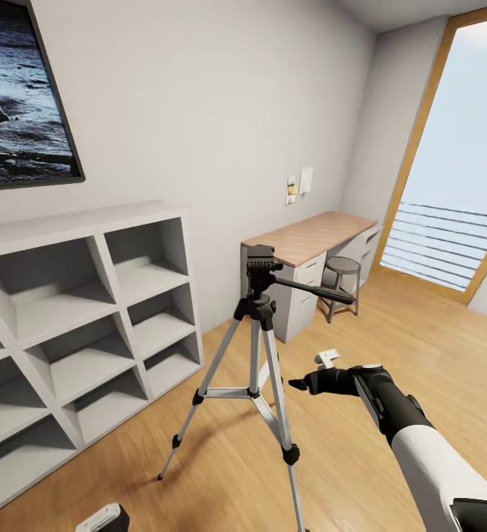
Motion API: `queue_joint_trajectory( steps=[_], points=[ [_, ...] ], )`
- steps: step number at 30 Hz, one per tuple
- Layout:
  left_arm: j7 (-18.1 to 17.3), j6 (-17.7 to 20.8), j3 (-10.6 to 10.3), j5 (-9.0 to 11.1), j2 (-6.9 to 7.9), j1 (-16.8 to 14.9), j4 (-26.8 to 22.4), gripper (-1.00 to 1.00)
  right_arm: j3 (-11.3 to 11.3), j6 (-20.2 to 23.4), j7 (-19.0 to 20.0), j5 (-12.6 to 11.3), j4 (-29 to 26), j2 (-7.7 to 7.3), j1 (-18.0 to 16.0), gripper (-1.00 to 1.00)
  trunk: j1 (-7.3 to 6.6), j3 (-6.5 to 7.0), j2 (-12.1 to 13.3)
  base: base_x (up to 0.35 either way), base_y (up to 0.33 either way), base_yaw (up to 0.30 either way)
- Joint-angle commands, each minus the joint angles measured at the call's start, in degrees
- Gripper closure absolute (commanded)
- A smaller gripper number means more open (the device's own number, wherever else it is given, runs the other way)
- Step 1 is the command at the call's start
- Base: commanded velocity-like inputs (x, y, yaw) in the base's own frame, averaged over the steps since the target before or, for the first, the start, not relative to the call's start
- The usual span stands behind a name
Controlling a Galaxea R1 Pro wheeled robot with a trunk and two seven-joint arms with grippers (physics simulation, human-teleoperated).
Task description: Attach the digital camera to the camera tripod in the bedroom.
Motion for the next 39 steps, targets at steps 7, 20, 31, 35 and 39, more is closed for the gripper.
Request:
queue_joint_trajectory(
  steps=[7, 20, 31, 35, 39],
  points=[
    [0.4, 0.17, -0.47, -0.05, 0.09, -0.03, -0.51, 1.0, -0.22, 0.19, 2.6, 1.28, -0.12, -0.01, -0.04, -1.0, 0.01, -0.08, -0.07, 0.0, 0.0, 0.0],
    [0.35, 0.18, -0.48, 0.2, 0.09, -0.03, -0.12, 1.0, -0.22, 0.13, 19.15, 3.09, -1.57, -5.35, -0.04, -1.0, 0.01, -0.08, -0.07, 0.0, 0.0, 0.0],
    [0.34, 0.18, -0.45, 0.28, 0.09, -0.03, -0.11, 1.0, 4.65, 0.71, 22.08, 2.87, -0.81, -3.92, -0.04, -1.0, 0.01, -0.08, -0.07, 0.0, 0.0, 0.0],
    [0.34, 0.18, -0.46, 0.28, 0.09, -0.03, -0.11, 1.0, 4.97, 0.62, 21.94, 2.84, 0.95, -1.67, -0.04, -1.0, 0.01, -0.08, -0.07, 0.0, 0.0, 0.0],
    [0.34, 0.18, -0.47, 0.29, 0.09, -0.03, -0.11, 1.0, 5.02, 0.34, 21.73, 2.69, 1.85, -0.82, -0.04, -1.0, 0.01, -0.08, -0.07, 0.0, 0.0, 0.0]
  ],
)
